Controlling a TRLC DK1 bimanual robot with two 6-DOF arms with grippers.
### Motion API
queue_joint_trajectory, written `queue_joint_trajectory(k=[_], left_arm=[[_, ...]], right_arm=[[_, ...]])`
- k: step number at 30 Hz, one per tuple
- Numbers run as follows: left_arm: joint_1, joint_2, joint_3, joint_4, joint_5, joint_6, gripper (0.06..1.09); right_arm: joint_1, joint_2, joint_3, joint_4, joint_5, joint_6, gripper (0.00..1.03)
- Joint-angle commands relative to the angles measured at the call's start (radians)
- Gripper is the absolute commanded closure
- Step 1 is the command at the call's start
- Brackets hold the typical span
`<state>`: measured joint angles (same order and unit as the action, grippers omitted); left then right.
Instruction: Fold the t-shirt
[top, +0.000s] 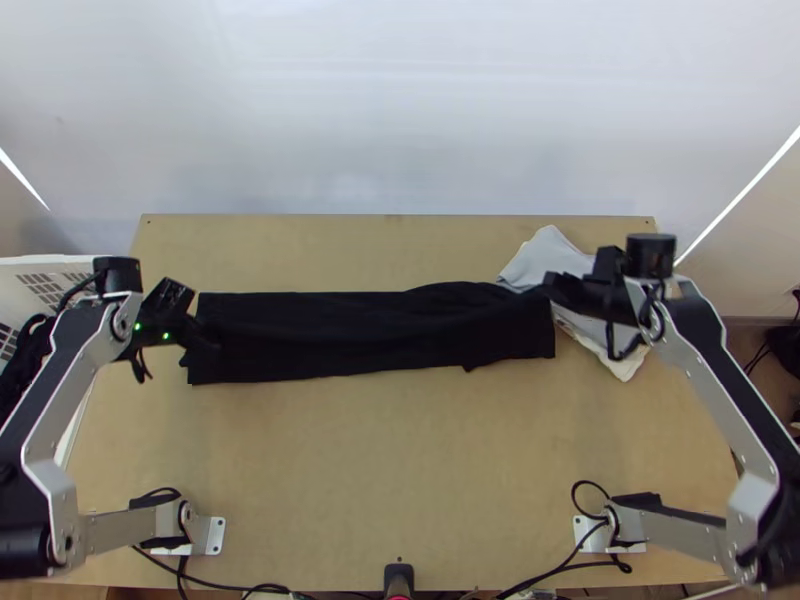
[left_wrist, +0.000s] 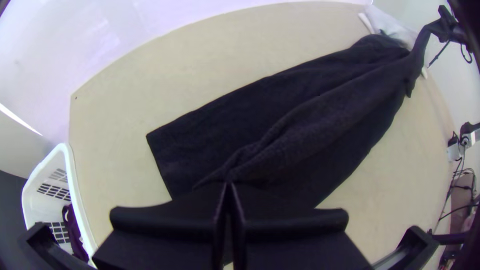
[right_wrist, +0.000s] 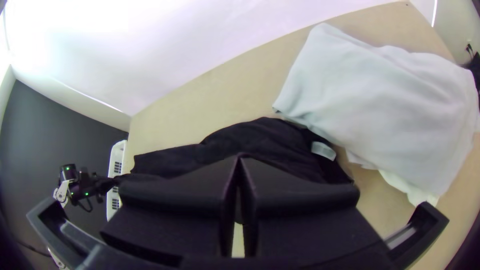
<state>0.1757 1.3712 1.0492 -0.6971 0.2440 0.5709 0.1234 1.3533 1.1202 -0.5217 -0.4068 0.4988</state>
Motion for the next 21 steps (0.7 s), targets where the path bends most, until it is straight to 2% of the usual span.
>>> queue_joint_trajectory(k=[1, 8, 12, 13, 14, 15, 16, 18, 20, 21], left_arm=[[-0.005, 0.152, 0.104, 0.061, 0.0, -0.022, 1.05], [-0.005, 0.287, 0.189, 0.087, 0.0, -0.057, 1.05], [-0.004, 0.335, 0.196, 0.11, 0.0, -0.071, 1.05], [-0.002, 0.345, 0.196, 0.128, 0.0, -0.078, 1.05], [-0.002, 0.355, 0.201, 0.153, -0.002, -0.105, 1.02], [0.002, 0.365, 0.216, 0.148, -0.002, -0.131, 0.9], [0.005, 0.37, 0.232, 0.139, -0.002, -0.143, 0.71], [0.019, 0.353, 0.236, 0.202, 0.001, -0.221, 0.48], [0.042, 0.351, 0.244, 0.281, 0.006, -0.315, 0.18], [0.057, 0.356, 0.256, 0.304, 0.006, -0.373, 0.09]], right_arm=[[0.03, 0.175, 0.124, 0.048, 0.025, 0.007, 1.0], [0.064, 0.274, 0.227, 0.051, 0.042, 0.006, 1.0], [0.085, 0.294, 0.239, 0.061, 0.083, 0.004, 0.98], [0.091, 0.294, 0.237, 0.061, 0.097, 0.003, 0.83], [0.097, 0.294, 0.237, 0.061, 0.115, -0.002, 0.56], [0.108, 0.303, 0.247, 0.061, 0.129, -0.011, 0.26], [0.113, 0.316, 0.263, 0.043, 0.129, -0.023, 0.05], [0.119, 0.313, 0.291, 0.017, 0.143, -0.025, 0.03], [0.136, 0.279, 0.302, 0.023, 0.157, -0.019, 0.03], [0.145, 0.259, 0.303, 0.035, 0.181, -0.02, 0.03]])
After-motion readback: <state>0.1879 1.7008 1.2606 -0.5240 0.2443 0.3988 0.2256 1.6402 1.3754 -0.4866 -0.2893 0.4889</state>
